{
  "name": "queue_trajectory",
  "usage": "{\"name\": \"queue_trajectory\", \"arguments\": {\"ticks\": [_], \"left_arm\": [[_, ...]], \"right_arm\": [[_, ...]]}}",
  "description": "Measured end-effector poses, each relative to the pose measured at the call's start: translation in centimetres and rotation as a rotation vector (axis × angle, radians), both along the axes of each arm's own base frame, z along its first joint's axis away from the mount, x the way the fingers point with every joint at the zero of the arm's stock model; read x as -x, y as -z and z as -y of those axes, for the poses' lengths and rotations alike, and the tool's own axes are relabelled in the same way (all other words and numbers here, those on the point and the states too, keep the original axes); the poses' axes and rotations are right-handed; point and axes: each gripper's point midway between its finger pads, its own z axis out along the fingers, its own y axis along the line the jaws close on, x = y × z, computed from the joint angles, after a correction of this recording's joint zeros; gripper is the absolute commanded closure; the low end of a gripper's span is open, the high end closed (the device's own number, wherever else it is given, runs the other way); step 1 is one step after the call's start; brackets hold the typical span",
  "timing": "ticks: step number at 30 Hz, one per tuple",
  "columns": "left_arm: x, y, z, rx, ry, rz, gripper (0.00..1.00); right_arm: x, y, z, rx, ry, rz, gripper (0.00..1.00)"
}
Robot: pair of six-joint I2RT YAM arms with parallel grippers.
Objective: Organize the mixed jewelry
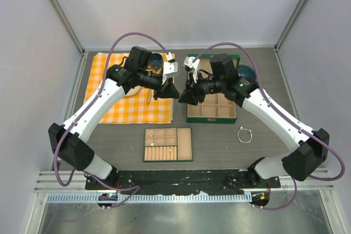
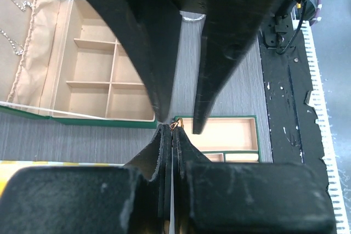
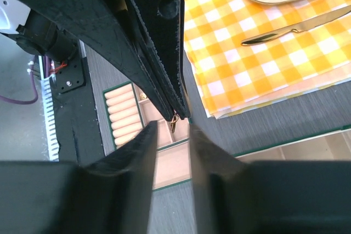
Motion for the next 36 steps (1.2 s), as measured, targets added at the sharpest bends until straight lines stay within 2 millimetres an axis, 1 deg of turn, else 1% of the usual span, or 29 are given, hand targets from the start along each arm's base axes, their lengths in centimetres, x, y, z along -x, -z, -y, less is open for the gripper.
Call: {"name": "queue_trajectory", "arguments": {"ticks": [4, 7, 9, 11, 15, 17, 19, 21, 25, 28, 33, 36], "left_arm": [[-0.4, 0.6, -0.1, -0.016, -0.034, -0.016, 1.00], [-1.0, 2.2, -0.7, -0.044, -0.104, -0.054, 1.00], [-1.2, 3.6, -1.7, -0.074, -0.183, -0.084, 1.00], [-1.1, 4.9, -2.9, -0.101, -0.271, -0.114, 1.00], [-0.2, 6.5, -5.3, -0.147, -0.439, -0.171, 1.00], [0.2, 7.0, -6.1, -0.165, -0.500, -0.207, 1.00], [0.5, 7.6, -6.6, -0.190, -0.551, -0.256, 1.00], [0.8, 8.5, -7.0, -0.223, -0.593, -0.313, 1.00], [1.7, 11.1, -7.6, -0.312, -0.657, -0.444, 1.00], [2.9, 12.7, -7.6, -0.382, -0.692, -0.531, 1.00], [4.7, 13.4, -6.8, -0.442, -0.739, -0.548, 1.00], [6.2, 13.9, -6.6, -0.465, -0.761, -0.551, 1.00]], "right_arm": [[-0.4, 0.1, 0.2, 0.011, 0.021, 0.010, 0.55], [-0.8, 0.3, 0.8, 0.026, 0.058, 0.024, 0.55], [-1.0, 0.2, 1.4, 0.032, 0.085, 0.037, 0.54], [-1.5, -0.3, 2.2, 0.036, 0.127, 0.062, 0.53], [-2.5, -0.9, 3.4, 0.045, 0.187, 0.098, 0.52], [-3.0, -0.8, 3.8, 0.057, 0.207, 0.114, 0.52], [-3.3, -0.2, 4.0, 0.074, 0.221, 0.119, 0.52], [-3.5, 0.9, 4.2, 0.101, 0.227, 0.116, 0.52], [-4.1, 3.8, 4.9, 0.172, 0.241, 0.104, 0.52], [-4.1, 6.1, 5.7, 0.231, 0.256, 0.097, 0.52], [-4.5, 8.4, 7.0, 0.305, 0.286, 0.116, 0.52], [-4.7, 9.0, 7.5, 0.332, 0.297, 0.132, 0.52]]}}
